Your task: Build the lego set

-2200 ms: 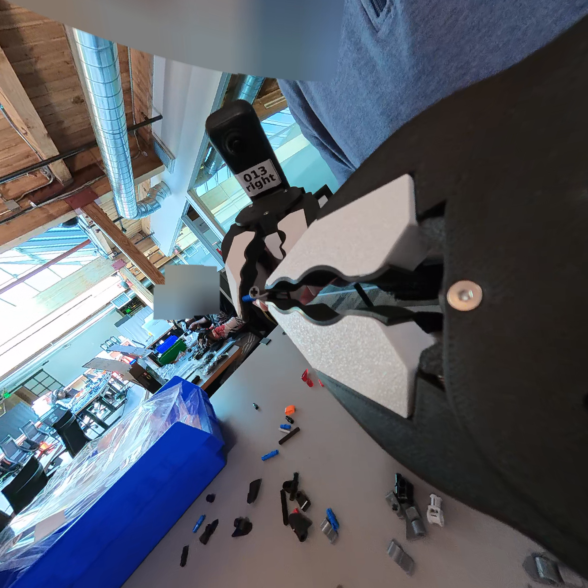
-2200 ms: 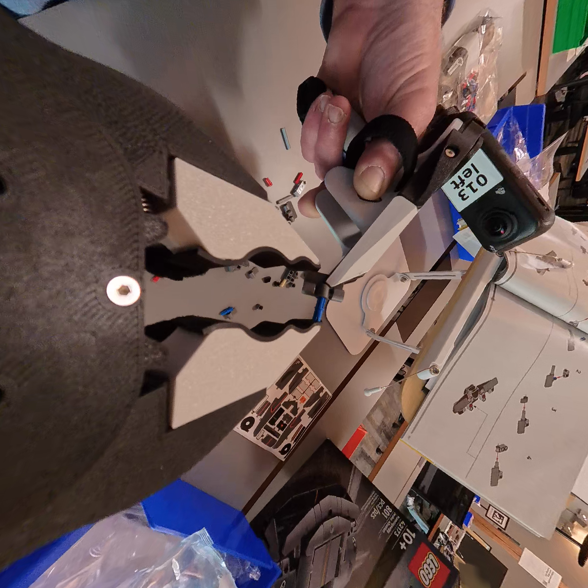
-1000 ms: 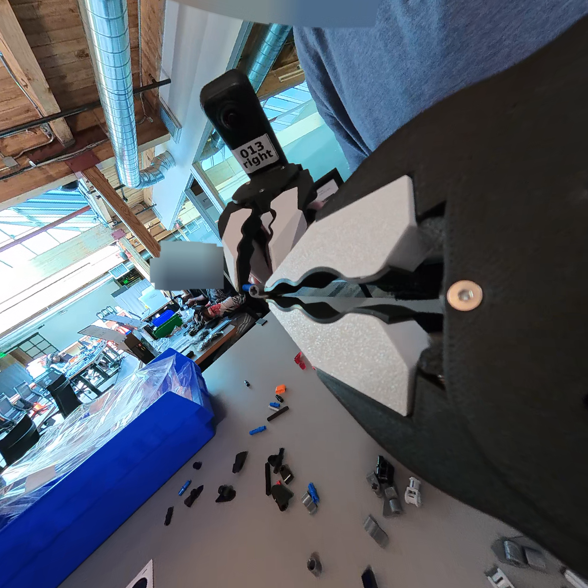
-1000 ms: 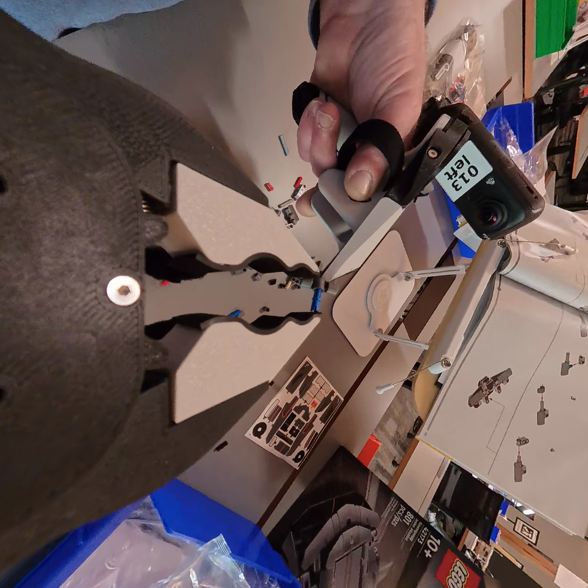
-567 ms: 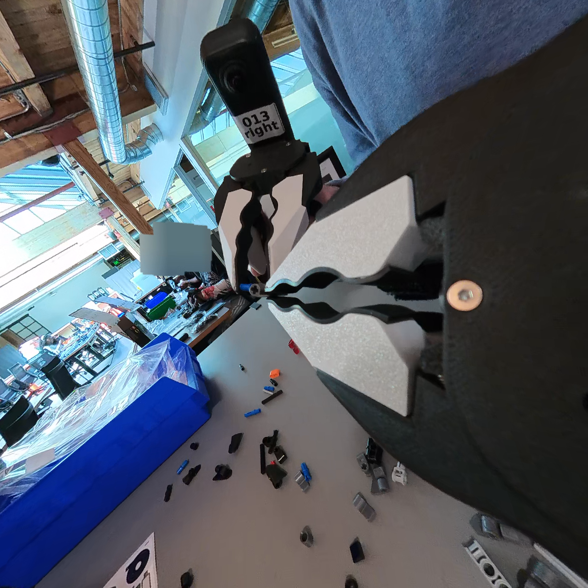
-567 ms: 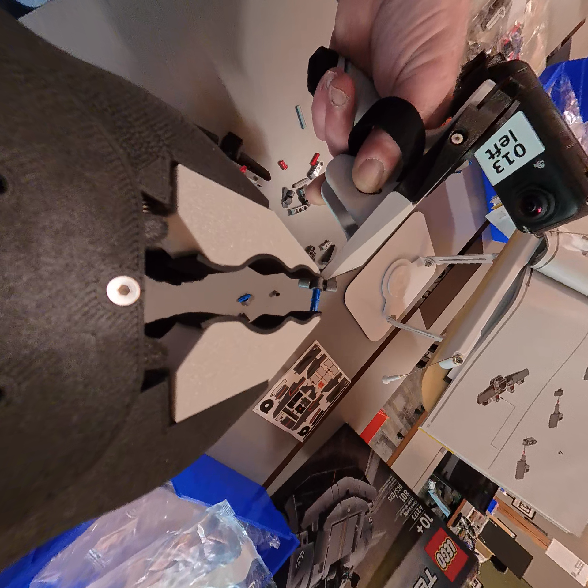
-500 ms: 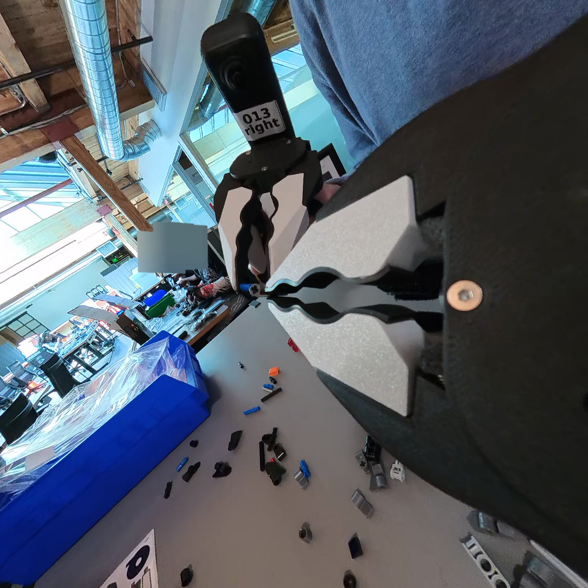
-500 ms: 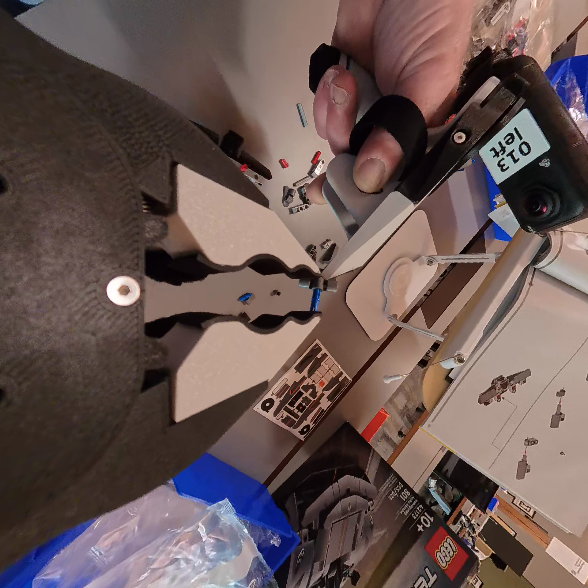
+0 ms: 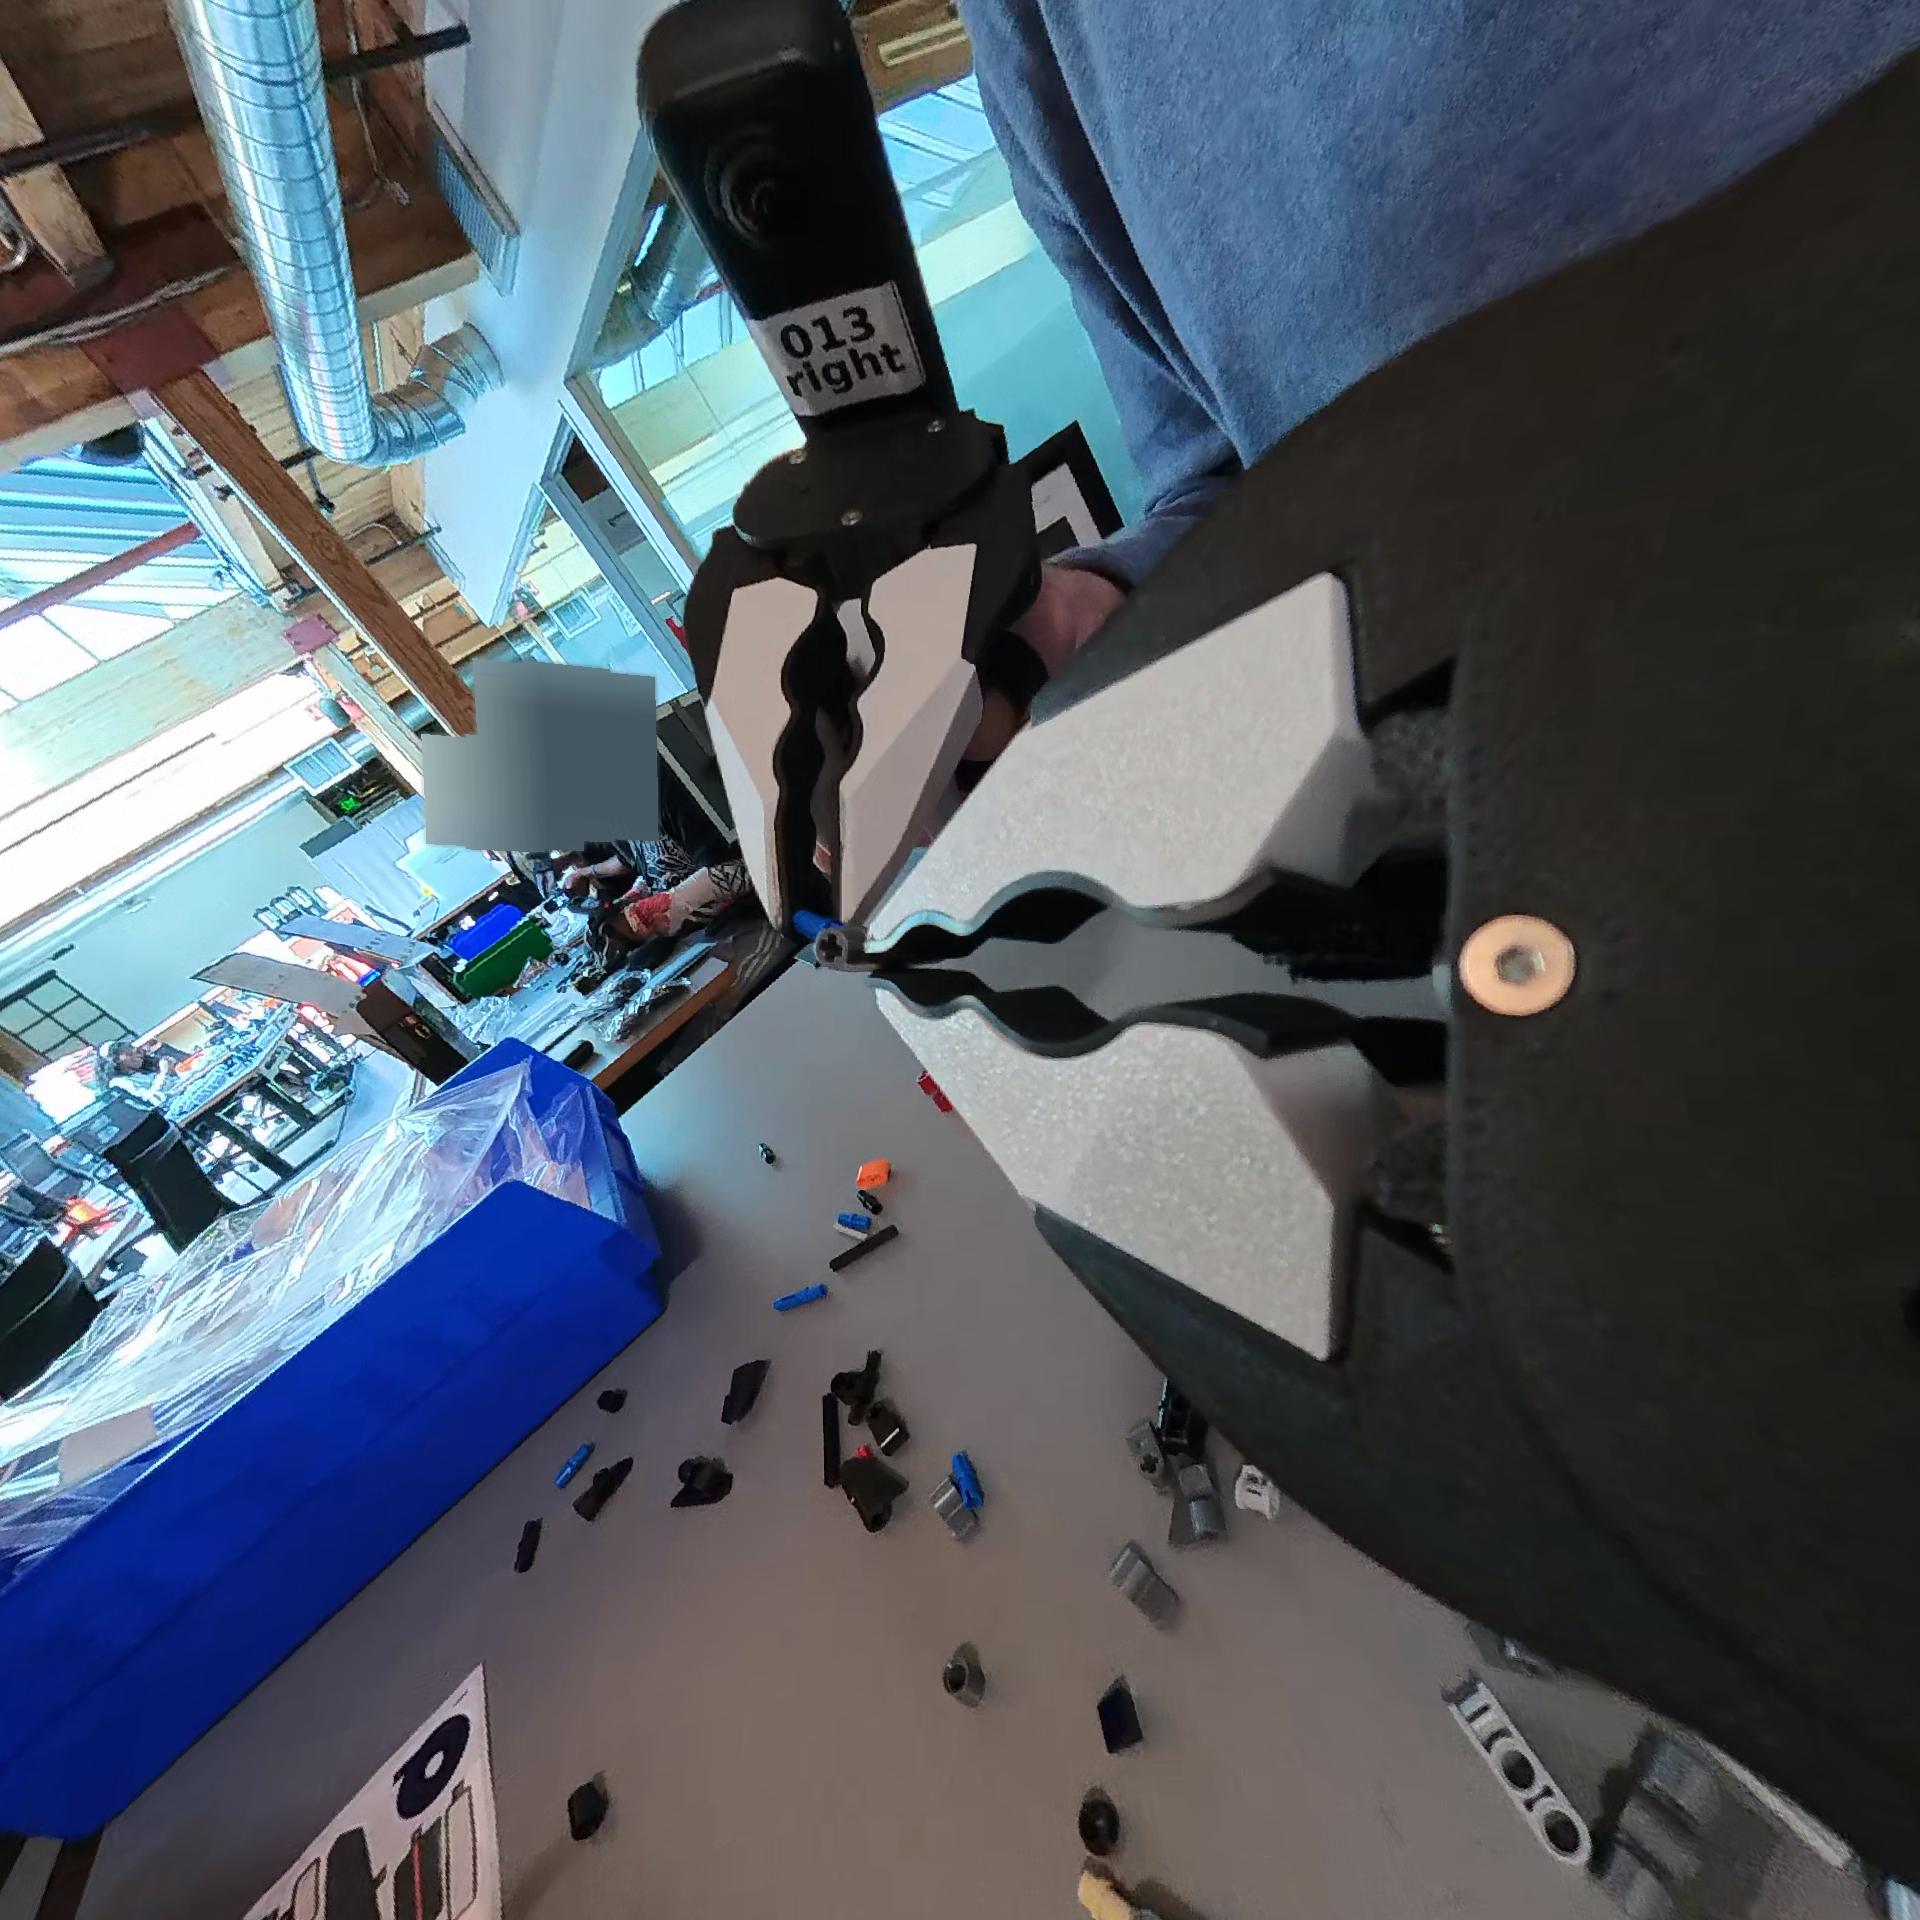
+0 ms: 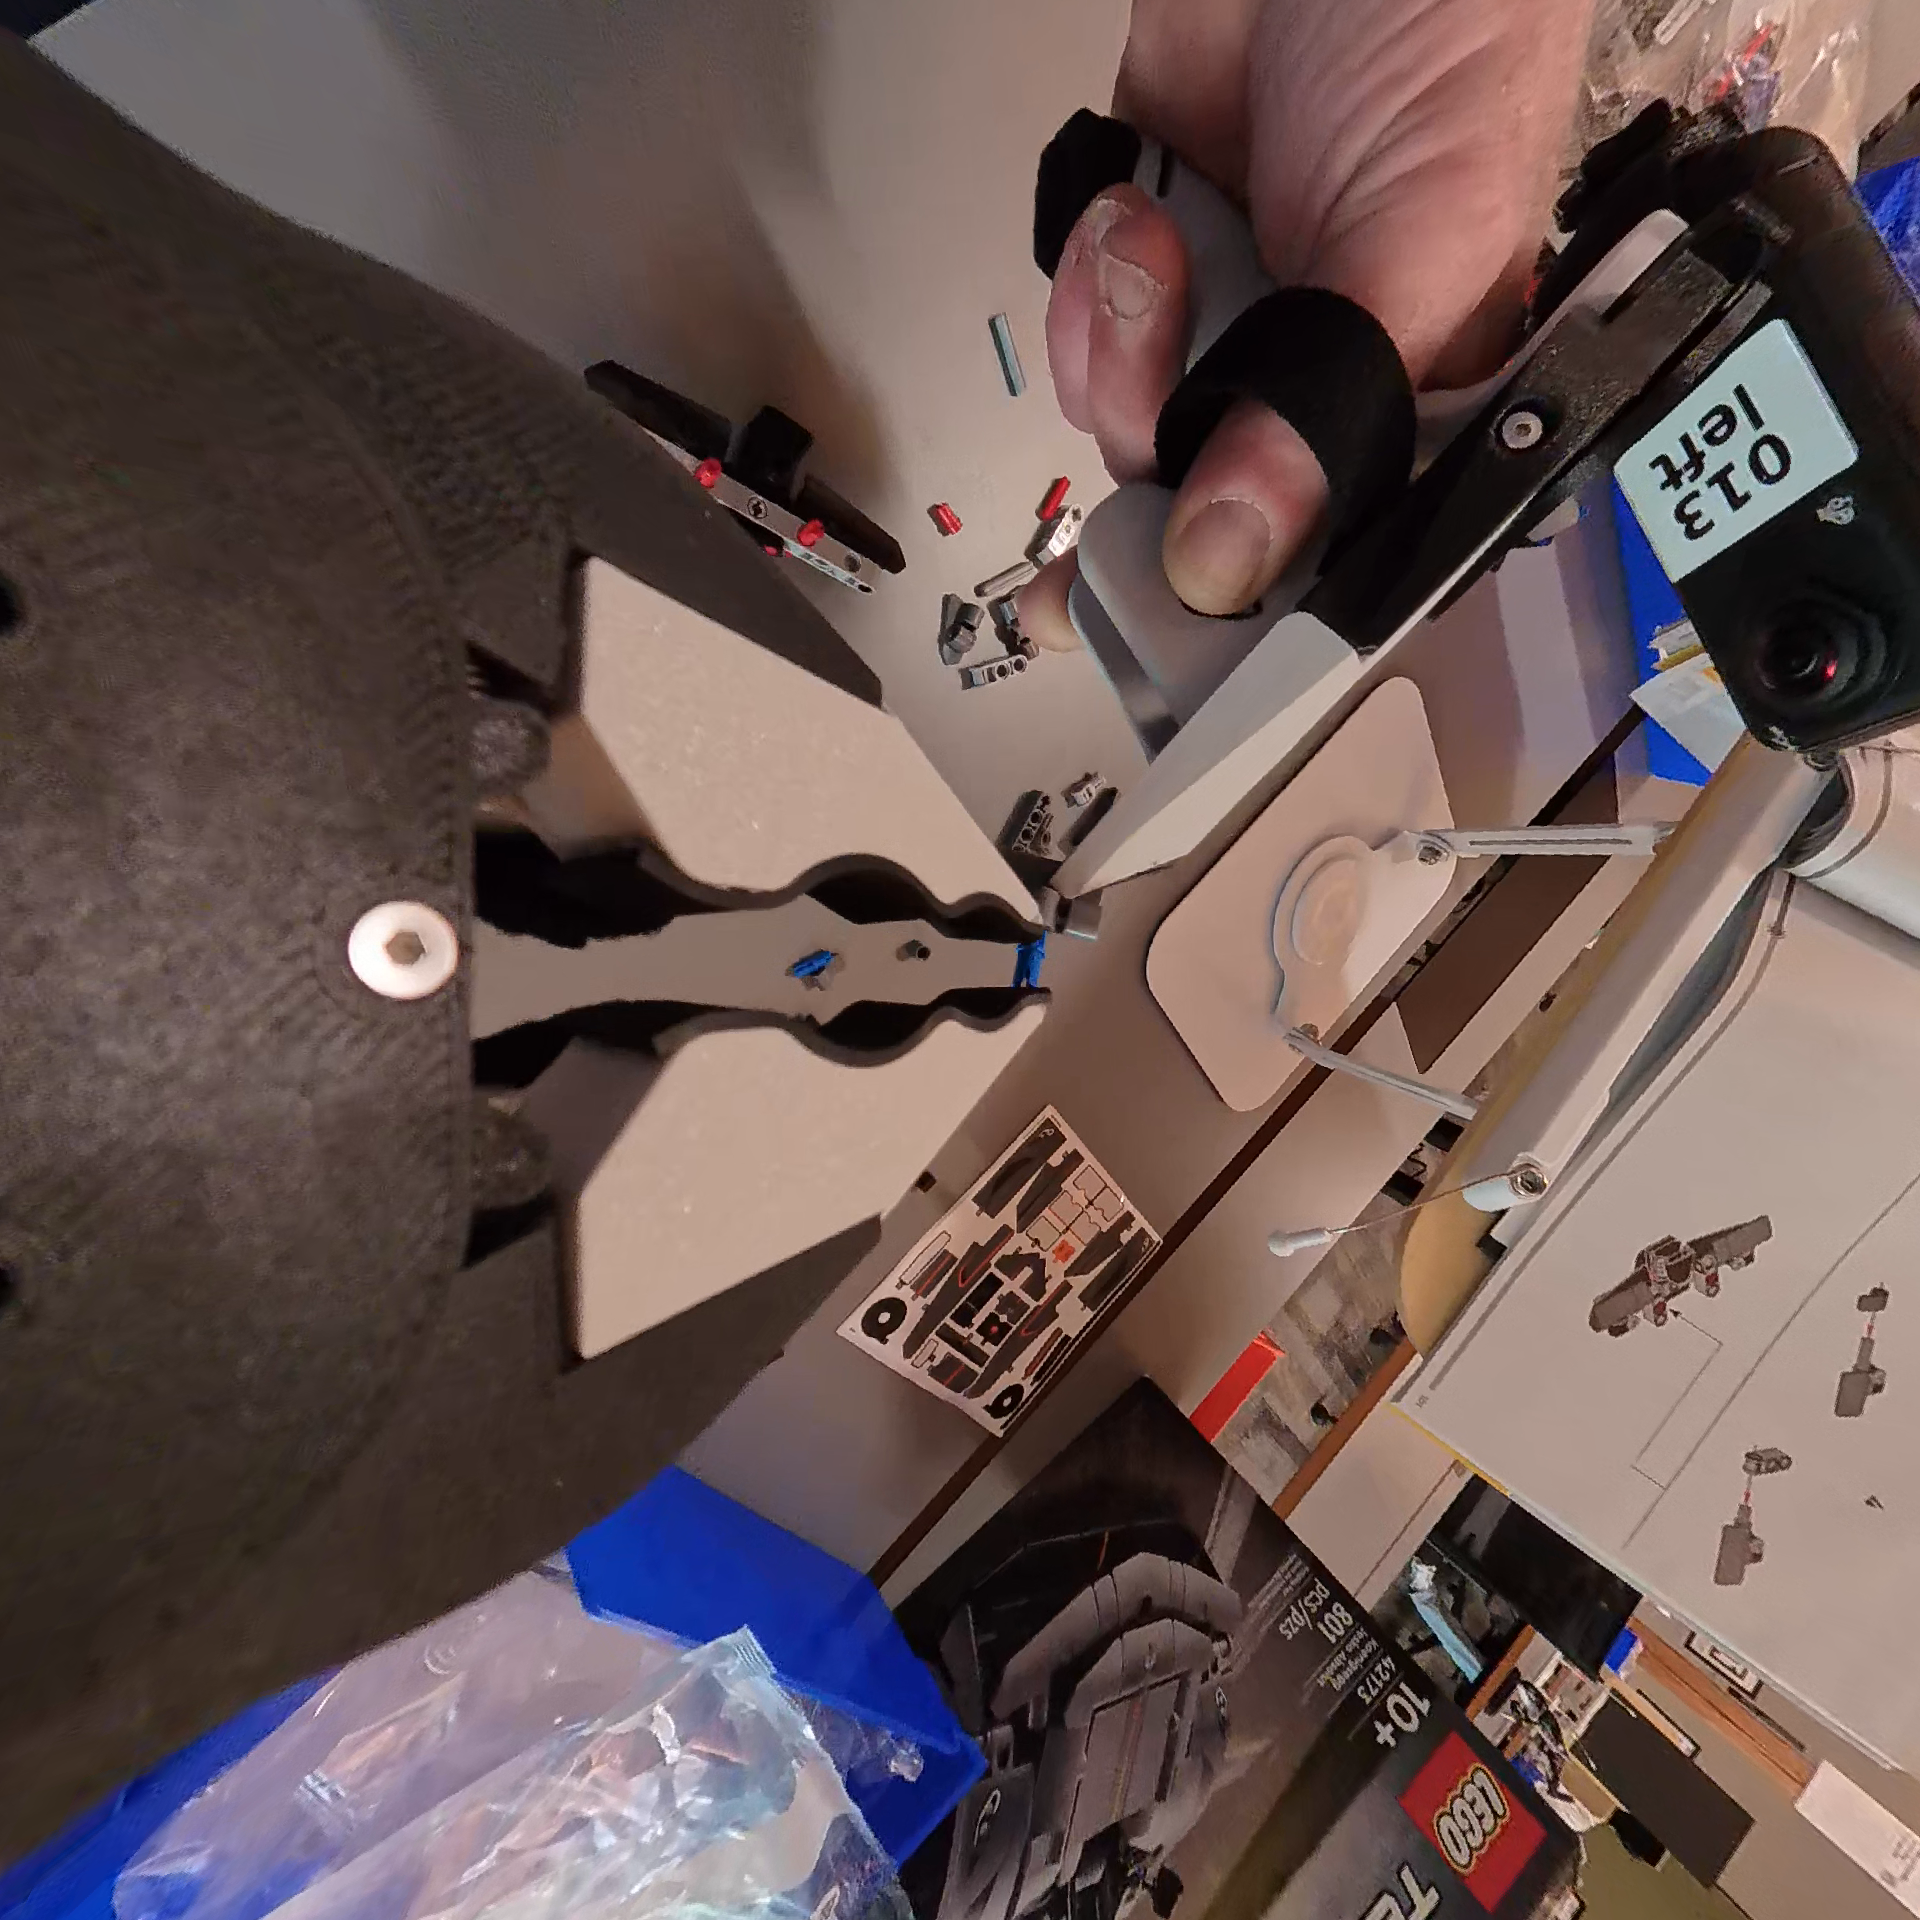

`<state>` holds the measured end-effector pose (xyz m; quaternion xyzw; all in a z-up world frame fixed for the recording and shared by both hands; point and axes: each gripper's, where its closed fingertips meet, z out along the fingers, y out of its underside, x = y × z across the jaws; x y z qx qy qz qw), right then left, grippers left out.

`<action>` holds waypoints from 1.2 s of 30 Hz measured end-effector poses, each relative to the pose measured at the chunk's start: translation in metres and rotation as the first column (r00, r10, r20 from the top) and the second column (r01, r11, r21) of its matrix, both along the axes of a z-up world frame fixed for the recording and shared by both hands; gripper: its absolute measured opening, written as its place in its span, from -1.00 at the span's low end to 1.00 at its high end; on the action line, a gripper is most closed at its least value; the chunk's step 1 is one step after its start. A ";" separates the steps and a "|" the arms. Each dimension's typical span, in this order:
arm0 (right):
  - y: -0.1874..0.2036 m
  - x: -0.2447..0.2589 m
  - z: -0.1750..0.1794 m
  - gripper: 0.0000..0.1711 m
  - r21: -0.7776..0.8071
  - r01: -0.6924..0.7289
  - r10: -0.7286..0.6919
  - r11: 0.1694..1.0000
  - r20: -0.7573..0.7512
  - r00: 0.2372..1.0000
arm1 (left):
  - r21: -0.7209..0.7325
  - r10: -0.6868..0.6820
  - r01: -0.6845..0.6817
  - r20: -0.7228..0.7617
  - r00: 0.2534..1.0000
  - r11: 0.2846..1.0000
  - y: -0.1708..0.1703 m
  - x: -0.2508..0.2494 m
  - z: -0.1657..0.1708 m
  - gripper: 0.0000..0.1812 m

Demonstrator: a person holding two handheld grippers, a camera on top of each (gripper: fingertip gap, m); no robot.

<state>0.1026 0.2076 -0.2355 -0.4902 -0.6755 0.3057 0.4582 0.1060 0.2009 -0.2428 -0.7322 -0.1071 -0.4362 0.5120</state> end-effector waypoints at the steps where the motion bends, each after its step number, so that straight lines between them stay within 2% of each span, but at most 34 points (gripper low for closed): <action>1: 0.000 0.000 0.001 -0.93 -0.007 -0.001 0.001 1.000 -0.008 1.000 | 0.001 0.004 -0.004 0.000 1.000 1.000 0.000 0.000 0.000 -1.00; 6: 0.000 -0.001 0.002 -0.93 -0.088 -0.007 0.004 0.996 -0.032 0.999 | 0.008 0.016 -0.016 -0.003 1.000 1.000 0.000 -0.002 0.002 -1.00; 9: -0.006 -0.001 0.002 -0.76 -0.151 -0.046 0.041 0.987 -0.033 0.999 | 0.010 0.022 -0.022 0.000 1.000 1.000 0.000 -0.002 0.003 -1.00; 11: -0.004 0.000 0.002 -0.82 -0.172 -0.042 0.037 0.984 -0.034 0.999 | 0.010 0.019 -0.019 0.003 1.000 1.000 0.000 -0.002 0.003 -1.00; 23: -0.002 0.000 0.000 -0.80 -0.075 -0.014 0.011 0.997 -0.031 0.999 | 0.012 0.009 -0.010 0.032 0.999 1.000 0.001 0.001 0.003 -1.00; 36: -0.002 -0.003 -0.001 -0.85 -0.102 -0.015 0.011 0.995 -0.042 0.999 | 0.007 0.019 -0.019 0.008 1.000 1.000 0.003 -0.002 0.003 -1.00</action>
